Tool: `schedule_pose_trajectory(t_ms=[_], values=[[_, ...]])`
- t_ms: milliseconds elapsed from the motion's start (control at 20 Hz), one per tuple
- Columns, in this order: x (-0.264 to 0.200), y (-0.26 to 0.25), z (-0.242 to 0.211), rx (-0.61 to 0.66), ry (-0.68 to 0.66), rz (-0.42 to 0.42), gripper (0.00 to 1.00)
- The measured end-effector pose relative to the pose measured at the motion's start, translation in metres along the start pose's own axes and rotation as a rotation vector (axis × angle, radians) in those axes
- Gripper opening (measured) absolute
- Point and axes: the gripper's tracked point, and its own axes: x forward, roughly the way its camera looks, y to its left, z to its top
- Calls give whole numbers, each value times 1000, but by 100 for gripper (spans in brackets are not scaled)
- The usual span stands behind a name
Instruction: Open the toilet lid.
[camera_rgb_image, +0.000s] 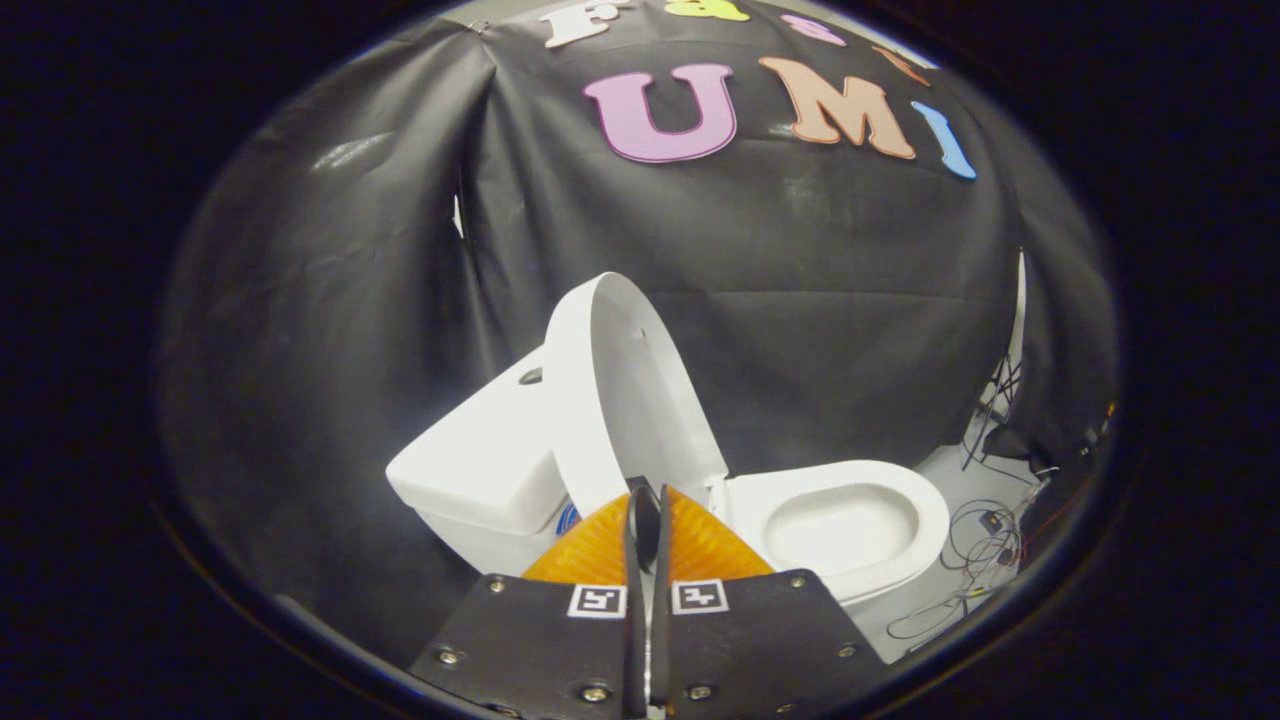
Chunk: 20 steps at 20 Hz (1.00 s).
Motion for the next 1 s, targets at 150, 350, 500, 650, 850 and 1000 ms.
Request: schedule_pose_trajectory(t_ms=[150,350,500,650,850,1000], values=[[1,10,-10,63,13,55,15],[-3,8,-24,130,24,114,35],[-8,-1,-48,98,80,122,54],[-17,-12,-50,58,77,131,73],[-33,-37,-48,-21,47,120,90],[-41,-75,-48,-42,37,64,95]])
